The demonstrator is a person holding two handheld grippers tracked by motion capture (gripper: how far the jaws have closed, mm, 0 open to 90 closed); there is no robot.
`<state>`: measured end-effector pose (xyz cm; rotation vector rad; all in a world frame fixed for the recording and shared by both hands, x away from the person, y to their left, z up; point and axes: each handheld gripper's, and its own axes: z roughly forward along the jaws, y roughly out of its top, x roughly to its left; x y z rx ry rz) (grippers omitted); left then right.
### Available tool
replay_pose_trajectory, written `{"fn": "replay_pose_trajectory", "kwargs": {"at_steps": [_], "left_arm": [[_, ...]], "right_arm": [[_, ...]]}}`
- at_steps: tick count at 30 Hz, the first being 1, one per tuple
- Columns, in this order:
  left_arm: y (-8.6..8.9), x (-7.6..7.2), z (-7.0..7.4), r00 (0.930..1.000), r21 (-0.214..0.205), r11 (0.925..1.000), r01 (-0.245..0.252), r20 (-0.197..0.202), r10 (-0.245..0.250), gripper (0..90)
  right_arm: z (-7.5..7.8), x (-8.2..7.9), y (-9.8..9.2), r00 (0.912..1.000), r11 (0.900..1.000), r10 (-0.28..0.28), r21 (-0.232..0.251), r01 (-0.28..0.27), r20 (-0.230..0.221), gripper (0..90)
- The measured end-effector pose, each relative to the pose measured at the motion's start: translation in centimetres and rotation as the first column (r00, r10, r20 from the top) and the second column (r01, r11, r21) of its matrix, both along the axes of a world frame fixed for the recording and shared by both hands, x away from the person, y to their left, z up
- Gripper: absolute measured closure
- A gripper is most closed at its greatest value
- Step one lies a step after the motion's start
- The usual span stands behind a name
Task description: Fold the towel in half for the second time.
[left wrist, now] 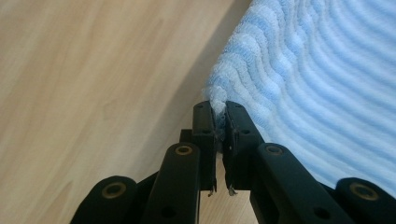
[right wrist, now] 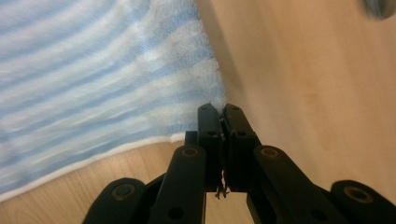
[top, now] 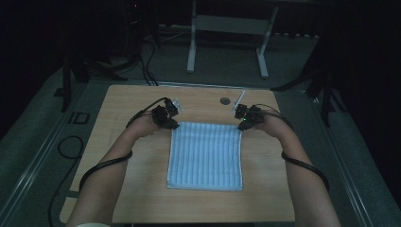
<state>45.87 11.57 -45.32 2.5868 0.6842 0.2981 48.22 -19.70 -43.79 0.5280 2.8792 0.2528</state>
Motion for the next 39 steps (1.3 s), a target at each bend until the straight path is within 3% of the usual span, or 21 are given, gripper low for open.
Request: {"fn": "replay_pose_trajectory", "kwargs": {"at_steps": [4, 6, 10, 14, 16, 18, 20, 23, 29, 33, 34, 39], "left_arm": [[0.1, -0.3, 1.0, 0.9992, 0.008, 0.9999, -0.008, 0.039, 0.008, 84.3], [0.3, -0.6, 1.8, 0.9985, -0.014, 0.9999, -0.008, 0.054, 0.009, 84.2], [0.6, -1.7, 2.1, 0.9992, -0.035, 0.9994, -0.002, 0.04, 0.004, 84.1], [0.7, -3.7, 2.5, 0.9975, -0.033, 0.9984, 0.047, 0.055, -0.045, 84.0], [0.8, -4.7, 2.7, 0.9972, -0.043, 0.9976, 0.053, 0.055, -0.051, 83.8], [0.8, -5.8, 2.8, 0.9956, -0.028, 0.9978, 0.06, 0.073, -0.058, 83.8], [0.8, -6.8, 2.6, 0.9958, -0.023, 0.9971, 0.072, 0.058, -0.071, 83.8], [0.6, -8.5, 2.0, 0.9948, -0.001, 0.9955, 0.095, 0.037, -0.095, 83.7], [-0.2, -11.3, 0.4, 0.9898, 0.024, 0.9895, 0.143, -0.006, -0.143, 82.7], [-0.6, -12.5, -0.8, 0.9877, -0.004, 0.9883, 0.152, -0.036, -0.152, 82.7], [-0.6, -12.7, -1.1, 0.9864, 0.006, 0.987, 0.16, -0.038, -0.16, 82.7], [-1.0, -13.7, -2.7, 0.9827, 0.0, 0.9855, 0.17, -0.075, -0.169, 82.1]], "right_arm": [[2.1, -0.1, 0.1, 0.9982, 0.9997, -0.003, 0.024, 0.001, 0.06, 87.4], [2.8, -0.3, 0.1, 0.997, 0.9996, -0.006, 0.029, 0.004, 0.077, 87.5], [3.4, -1.5, -0.1, 0.9947, 0.9986, 0.024, 0.043, -0.029, 0.1, 87.4], [3.5, -3.6, -0.6, 0.9904, 0.9966, 0.069, 0.038, -0.074, 0.12, 87.4], [3.6, -5.0, -0.7, 0.9863, 0.9946, 0.098, 0.023, -0.102, 0.133, 87.4], [3.7, -6.6, -0.7, 0.9812, 0.9907, 0.13, 0.02, -0.134, 0.143, 87.4], [3.6, -8.1, -0.7, 0.9755, 0.986, 0.163, 0.013, -0.166, 0.148, 87.4], [3.4, -10.0, -0.8, 0.9705, 0.9792, 0.2, 0.008, -0.203, 0.135, 87.4], [1.3, -12.7, -0.6, 0.9586, 0.9597, 0.28, -0.042, -0.278, 0.053, 87.3], [-0.5, -13.2, -0.7, 0.9583, 0.9573, 0.286, -0.043, -0.286, -0.011, 87.3], [-0.9, -13.3, -0.8, 0.9585, 0.9579, 0.284, -0.039, -0.285, -0.029, 87.3], [-2.9, -13.3, -1.1, 0.9569, 0.9569, 0.284, -0.045, -0.287, -0.061, 87.2]]}}
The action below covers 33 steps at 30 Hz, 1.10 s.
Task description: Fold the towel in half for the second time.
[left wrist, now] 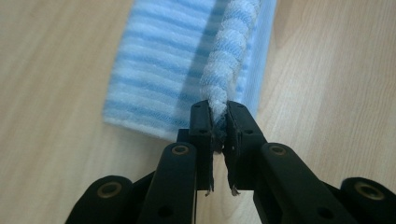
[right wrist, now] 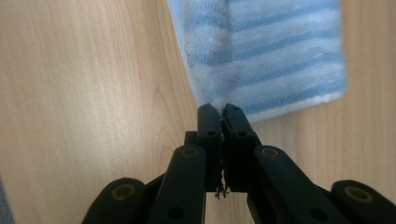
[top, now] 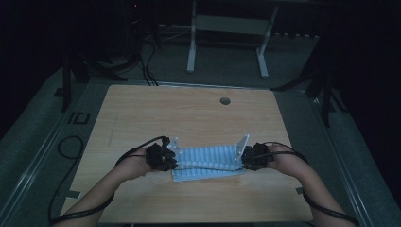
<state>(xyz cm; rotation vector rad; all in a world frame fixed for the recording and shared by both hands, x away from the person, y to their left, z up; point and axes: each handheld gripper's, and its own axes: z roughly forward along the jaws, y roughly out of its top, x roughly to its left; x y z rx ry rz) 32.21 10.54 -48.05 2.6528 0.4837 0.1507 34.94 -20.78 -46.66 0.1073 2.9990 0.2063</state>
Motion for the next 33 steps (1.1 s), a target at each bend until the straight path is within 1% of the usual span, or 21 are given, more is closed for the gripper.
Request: {"fn": "replay_pose_trajectory", "kwargs": {"at_steps": [4, 5, 6, 8, 10, 11, 12, 14, 18, 19, 20, 21, 22, 23, 24, 26, 28, 30, 31, 32, 33], "left_arm": [[-0.4, -0.5, -1.3, 0.9998, 0.017, 0.9998, 0.01, -0.019, -0.01, 80.9], [-0.4, -0.6, -1.7, 0.9992, 0.013, 0.9999, 0.003, -0.04, -0.002, 80.2], [-0.5, -0.7, -1.9, 0.9992, 0.019, 0.9998, 0.003, -0.041, -0.002, 79.2], [-0.6, -0.9, -2.2, 0.9982, 0.014, 0.9998, 0.013, -0.059, -0.012, 77.8], [-0.8, -1.2, -2.6, 0.9969, 0.017, 0.9994, 0.03, -0.073, -0.029, 73.7], [-0.9, -1.3, -2.7, 0.9947, 0.013, 0.9992, 0.039, -0.095, -0.037, 71.3], [-0.9, -1.4, -2.6, 0.9941, 0.014, 0.9988, 0.046, -0.099, -0.045, 68.6], [-0.8, -1.5, -2.1, 0.9938, 0.01, 0.9992, 0.04, -0.104, -0.039, 63.7], [-0.1, -1.1, -0.2, 0.9982, -0.042, 0.9991, 0.004, -0.059, -0.007, 61.5], [0.1, -0.9, 0.3, 0.9983, -0.067, 0.9977, -0.006, -0.057, 0.002, 59.8], [0.3, -0.6, 0.8, 0.9989, -0.088, 0.9958, -0.027, -0.042, 0.024, 59.8], [0.3, -0.4, 1.1, 0.9991, -0.081, 0.996, -0.038, -0.023, 0.037, 59.9], [0.3, -0.4, 1.1, 0.9991, -0.081, 0.996, -0.038, -0.023, 0.037, 60.0], [0.2, 0.0, 1.2, 0.9984, -0.055, 0.997, -0.054, 0.01, 0.055, 60.0], [0.0, 0.2, 1.1, 0.998, -0.047, 0.9971, -0.061, 0.014, 0.061, 60.0], [-0.5, 0.7, 0.2, 0.9979, -0.039, 0.9971, -0.065, -0.004, 0.065, 60.0], [-1.1, 1.2, -1.1, 0.9978, -0.019, 0.9979, -0.062, -0.024, 0.062, 60.0], [-1.4, 1.7, -2.2, 0.998, 0.008, 0.9983, -0.058, -0.026, 0.058, 59.9], [-1.5, 1.9, -2.7, 0.9973, 0.016, 0.9981, -0.06, -0.041, 0.06, 59.9], [-1.4, 2.2, -3.1, 0.997, 0.019, 0.9978, -0.064, -0.042, 0.065, 59.9], [-1.3, 2.5, -3.4, 0.9963, 0.016, 0.9973, -0.071, -0.047, 0.072, 59.9]], "right_arm": [[-1.5, 0.1, -0.2, 0.9993, 1.0, -0.009, -0.002, 0.009, -0.035, 87.0], [-1.7, 0.1, -0.3, 0.9993, 0.9999, -0.011, 0.0, 0.011, -0.037, 87.0], [-2.0, 0.1, -0.4, 0.9987, 0.9998, -0.017, 0.007, 0.017, -0.047, 86.9], [-2.6, 0.1, -0.5, 0.9981, 0.9998, -0.018, 0.008, 0.019, -0.059, 86.8], [-3.1, 0.0, -0.5, 0.9973, 0.9996, -0.026, 0.007, 0.027, -0.069, 86.2], [-3.3, -0.1, -0.5, 0.9966, 0.9997, -0.026, 0.001, 0.026, -0.078, 84.5], [-3.5, -0.2, -0.6, 0.9968, 0.9998, -0.021, -0.005, 0.021, -0.077, 81.9], [-3.2, -0.2, -0.6, 0.9963, 0.9997, -0.023, -0.004, 0.023, -0.083, 78.2], [-1.4, 0.1, -1.1, 0.9973, 0.9966, -0.046, 0.066, 0.05, -0.057, 75.3], [-0.8, 0.3, -1.2, 0.9972, 0.9946, -0.052, 0.087, 0.057, -0.053, 73.4], [-0.4, 0.5, -1.2, 0.9975, 0.9925, -0.058, 0.106, 0.062, -0.042, 73.0], [0.2, 0.7, -1.2, 0.9971, 0.9891, -0.07, 0.127, 0.074, -0.029, 75.5], [0.2, 0.7, -1.2, 0.9971, 0.9891, -0.07, 0.127, 0.074, -0.029, 75.5], [0.5, 0.9, -1.2, 0.9965, 0.9856, -0.08, 0.148, 0.083, -0.027, 75.8], [0.8, 1.3, -1.2, 0.9948, 0.979, -0.099, 0.177, 0.101, -0.022, 78.4], [0.6, 1.8, -1.0, 0.9927, 0.9735, -0.119, 0.194, 0.121, -0.024, 82.9], [-0.3, 2.2, -0.7, 0.9906, 0.9718, -0.136, 0.192, 0.137, -0.015, 88.3], [-1.3, 2.6, -0.5, 0.9872, 0.967, -0.158, 0.199, 0.159, -0.022, 89.7], [-1.7, 2.8, -0.5, 0.9851, 0.9646, -0.169, 0.2, 0.172, -0.028, 89.8], [-2.2, 2.9, -0.6, 0.9823, 0.9626, -0.184, 0.196, 0.187, -0.037, 89.8], [-2.7, 3.1, -0.6, 0.9818, 0.9637, -0.186, 0.188, 0.19, -0.037, 89.7]]}}
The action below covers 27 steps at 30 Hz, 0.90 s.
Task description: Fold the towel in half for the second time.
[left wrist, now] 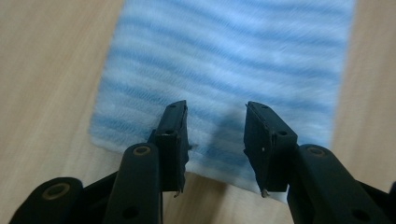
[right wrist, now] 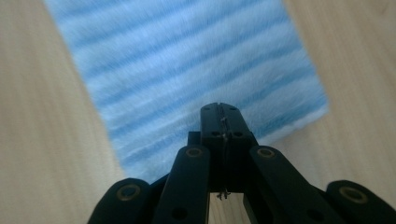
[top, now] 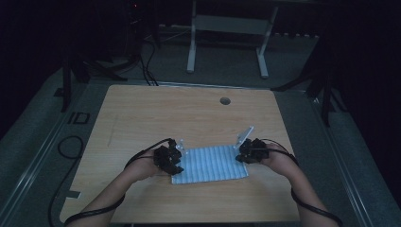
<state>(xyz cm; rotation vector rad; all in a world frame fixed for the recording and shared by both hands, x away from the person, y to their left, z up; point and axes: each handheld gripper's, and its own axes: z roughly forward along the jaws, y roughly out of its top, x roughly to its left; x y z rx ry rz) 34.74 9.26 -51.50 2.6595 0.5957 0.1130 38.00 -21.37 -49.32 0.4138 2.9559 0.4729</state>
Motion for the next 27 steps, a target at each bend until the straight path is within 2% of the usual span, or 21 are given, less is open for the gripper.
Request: {"fn": "replay_pose_trajectory", "kwargs": {"at_steps": [2, 4, 5, 8, 12, 19, 25, 27], "left_arm": [[0.3, 0.6, -0.4, 0.9999, -0.021, 0.9998, -0.006, -0.016, 0.005, 59.9], [0.7, 1.2, -0.5, 0.9998, -0.041, 0.999, -0.016, -0.012, 0.015, 59.8], [0.8, 1.5, -0.5, 0.9998, -0.038, 0.9992, -0.011, -0.014, 0.011, 59.8], [1.2, 2.2, -0.6, 0.9997, -0.026, 0.9995, -0.019, -0.014, 0.019, 59.0], [2.1, 3.2, -0.5, 0.9989, -0.003, 0.9991, -0.042, 0.023, 0.042, 57.2], [3.9, 5.1, -0.7, 0.9972, -0.033, 0.9968, -0.074, 0.014, 0.074, 56.3], [4.2, 5.3, -0.7, 0.996, -0.052, 0.9947, -0.089, 0.001, 0.089, 56.3], [4.4, 5.2, -0.5, 0.9947, -0.068, 0.9924, -0.102, -0.01, 0.102, 56.2]], "right_arm": [[-1.0, 0.2, 0.0, 0.9998, 0.9998, -0.017, -0.014, 0.017, -0.012, 89.7], [-1.9, 0.2, 0.1, 0.9996, 0.9993, -0.018, -0.032, 0.017, -0.023, 89.7], [-2.1, 0.2, 0.2, 0.9994, 0.9994, -0.023, -0.025, 0.023, -0.026, 89.8], [-2.2, 0.2, 0.6, 0.9994, 0.9996, -0.024, -0.014, 0.024, -0.025, 89.7], [-2.3, 0.6, 1.4, 0.9993, 0.9995, -0.031, 0.004, 0.031, -0.02, 89.3], [-2.6, 1.5, 2.5, 0.9982, 0.9968, -0.053, 0.059, 0.054, -0.029, 89.1], [-2.6, 2.4, 2.6, 0.9959, 0.9935, -0.08, 0.078, 0.083, -0.042, 88.4], [-2.3, 2.5, 2.5, 0.9958, 0.9923, -0.079, 0.093, 0.083, -0.047, 82.5]]}}
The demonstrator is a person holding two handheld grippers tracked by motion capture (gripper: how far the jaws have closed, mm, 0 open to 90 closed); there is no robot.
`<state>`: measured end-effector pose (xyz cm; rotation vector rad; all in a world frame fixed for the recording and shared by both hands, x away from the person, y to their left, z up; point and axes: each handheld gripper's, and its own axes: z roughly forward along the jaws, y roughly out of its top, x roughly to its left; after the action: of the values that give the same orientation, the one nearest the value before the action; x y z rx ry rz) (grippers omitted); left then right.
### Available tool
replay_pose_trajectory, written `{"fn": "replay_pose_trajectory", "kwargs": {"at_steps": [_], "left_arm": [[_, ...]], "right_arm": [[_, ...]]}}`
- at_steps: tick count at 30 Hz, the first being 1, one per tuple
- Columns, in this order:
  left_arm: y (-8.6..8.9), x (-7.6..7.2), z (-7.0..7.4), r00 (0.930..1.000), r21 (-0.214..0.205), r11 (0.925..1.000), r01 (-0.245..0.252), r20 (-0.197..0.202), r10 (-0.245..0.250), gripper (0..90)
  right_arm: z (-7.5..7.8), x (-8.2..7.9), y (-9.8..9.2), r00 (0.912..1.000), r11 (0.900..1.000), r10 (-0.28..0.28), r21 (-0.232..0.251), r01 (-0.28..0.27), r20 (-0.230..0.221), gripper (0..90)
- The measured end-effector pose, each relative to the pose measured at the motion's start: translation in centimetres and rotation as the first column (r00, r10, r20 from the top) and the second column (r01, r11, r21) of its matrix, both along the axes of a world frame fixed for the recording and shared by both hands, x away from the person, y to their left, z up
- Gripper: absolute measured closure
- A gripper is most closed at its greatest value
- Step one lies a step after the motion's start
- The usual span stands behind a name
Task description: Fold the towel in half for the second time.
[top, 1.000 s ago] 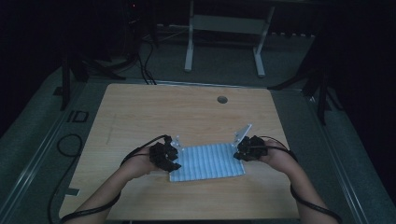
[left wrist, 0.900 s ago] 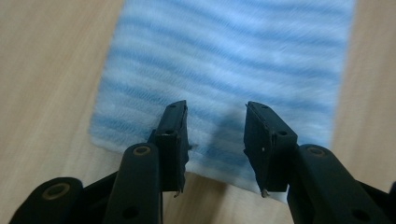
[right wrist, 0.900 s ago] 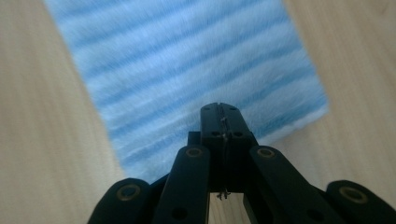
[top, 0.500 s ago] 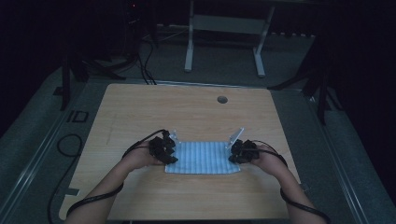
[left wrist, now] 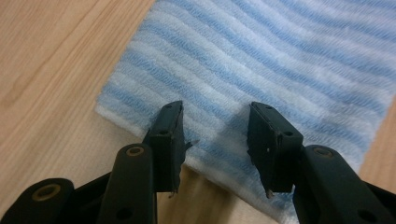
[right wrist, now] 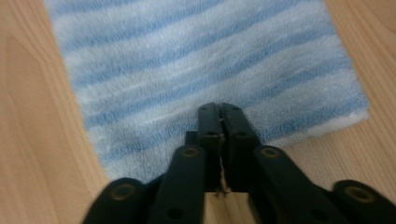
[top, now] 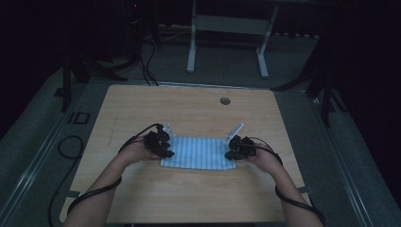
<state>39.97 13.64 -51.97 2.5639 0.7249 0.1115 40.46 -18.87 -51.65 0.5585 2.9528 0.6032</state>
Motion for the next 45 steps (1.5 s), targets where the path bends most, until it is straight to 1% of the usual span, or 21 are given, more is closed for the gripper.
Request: {"fn": "replay_pose_trajectory", "kwargs": {"at_steps": [3, 4, 7, 11, 14, 16, 19, 21, 23, 26, 28, 29, 31, 33, 34, 35, 37, 39, 41, 43, 45], "left_arm": [[0.1, -0.3, 0.3, 0.9996, -0.042, 0.9988, -0.025, -0.012, 0.024, 47.0], [0.0, -0.4, 0.5, 0.9997, -0.047, 0.9986, -0.022, -0.005, 0.022, 44.5], [0.1, -0.8, 0.8, 0.9998, -0.077, 0.9969, -0.012, -0.017, 0.011, 37.9], [0.1, -1.3, 1.5, 0.9996, -0.103, 0.9942, -0.03, 0.0, 0.03, 26.2], [0.1, -1.8, 1.9, 0.9982, -0.129, 0.9909, -0.04, 0.039, 0.045, 22.3], [0.1, -2.3, 2.0, 0.9969, -0.141, 0.9896, -0.028, 0.069, 0.038, 18.1], [0.2, -3.0, 1.7, 0.9913, -0.156, 0.9872, -0.036, 0.12, 0.055, 15.1], [0.5, -3.3, 1.4, 0.9845, -0.178, 0.9822, -0.059, 0.152, 0.087, 15.0], [1.0, -3.6, 1.0, 0.9801, -0.219, 0.9724, -0.081, 0.16, 0.118, 14.9], [1.7, -4.0, 0.6, 0.9703, -0.226, 0.9686, -0.104, 0.191, 0.148, 14.5], [2.1, -4.2, 0.5, 0.9694, -0.238, 0.9638, -0.12, 0.181, 0.165, 12.7], [2.4, -4.3, 0.4, 0.9661, -0.24, 0.9619, -0.13, 0.187, 0.178, 9.4], [2.9, -4.8, 0.3, 0.9615, -0.255, 0.9564, -0.143, 0.194, 0.195, 9.0], [3.3, -5.3, 0.1, 0.9501, -0.254, 0.954, -0.159, 0.223, 0.218, 8.6], [3.6, -5.4, 0.1, 0.9472, -0.257, 0.9521, -0.166, 0.227, 0.226, 8.5], [3.8, -5.6, 0.0, 0.9466, -0.263, 0.9487, -0.176, 0.22, 0.236, 7.5], [4.4, -5.9, -0.2, 0.9405, -0.27, 0.9426, -0.196, 0.22, 0.258, 4.1], [4.9, -6.1, -0.2, 0.9363, -0.284, 0.9358, -0.21, 0.218, 0.276, 3.2], [5.5, -6.4, -0.3, 0.9257, -0.3, 0.9246, -0.235, 0.221, 0.307, 3.3], [5.9, -6.7, -0.4, 0.9204, -0.325, 0.912, -0.251, 0.212, 0.328, 3.2], [6.4, -7.1, -0.5, 0.9073, -0.335, 0.9041, -0.265, 0.231, 0.351, 3.0]], "right_arm": [[0.5, 0.0, 0.0, 1.0, 0.9996, -0.003, 0.029, 0.003, 0.006, 71.0], [0.7, 0.0, 0.1, 1.0, 0.9992, -0.003, 0.041, 0.003, 0.002, 66.6], [1.1, -0.1, 0.3, 0.9995, 0.9978, -0.004, 0.066, 0.002, 0.032, 53.6], [1.5, -0.2, 0.4, 0.9995, 0.9901, -0.005, 0.14, 0.001, 0.033, 37.2], [1.7, -0.5, 0.2, 0.9996, 0.9819, 0.006, 0.189, -0.011, 0.029, 24.5], [1.7, -0.7, 0.1, 0.9987, 0.977, -0.016, 0.213, 0.005, 0.049, 17.0], [1.6, -1.2, -0.1, 0.993, 0.9723, -0.031, 0.234, 0.004, 0.114, 14.0], [1.5, -1.3, -0.3, 0.9907, 0.9652, -0.051, 0.261, 0.017, 0.126, 13.8], [1.5, -1.4, -0.7, 0.9828, 0.9576, -0.085, 0.286, 0.035, 0.164, 13.7], [1.4, -1.5, -1.3, 0.9733, 0.9465, -0.128, 0.316, 0.063, 0.19, 13.8], [1.4, -1.6, -1.7, 0.9658, 0.9403, -0.158, 0.33, 0.083, 0.206, 13.8], [1.4, -1.7, -1.9, 0.9617, 0.9348, -0.174, 0.343, 0.094, 0.212, 13.8], [1.3, -1.9, -2.6, 0.9536, 0.9222, -0.203, 0.371, 0.11, 0.222, 13.8], [1.2, -2.2, -3.2, 0.945, 0.9076, -0.234, 0.4, 0.129, 0.228, 13.8], [1.0, -2.3, -3.6, 0.9421, 0.9015, -0.245, 0.411, 0.134, 0.229, 13.8], [0.9, -2.5, -3.9, 0.9396, 0.8994, -0.252, 0.414, 0.139, 0.231, 13.8], [0.5, -2.8, -4.5, 0.9331, 0.8957, -0.272, 0.416, 0.157, 0.235, 13.7], [0.2, -3.2, -5.3, 0.927, 0.8851, -0.293, 0.433, 0.171, 0.234, 13.2], [-0.1, -3.4, -6.1, 0.9194, 0.8783, -0.312, 0.441, 0.184, 0.239, 12.8], [-0.3, -3.8, -7.0, 0.9097, 0.8592, -0.345, 0.468, 0.206, 0.231, 12.4], [-0.5, -4.1, -7.8, 0.8953, 0.836, -0.384, 0.497, 0.232, 0.227, 11.7]]}}
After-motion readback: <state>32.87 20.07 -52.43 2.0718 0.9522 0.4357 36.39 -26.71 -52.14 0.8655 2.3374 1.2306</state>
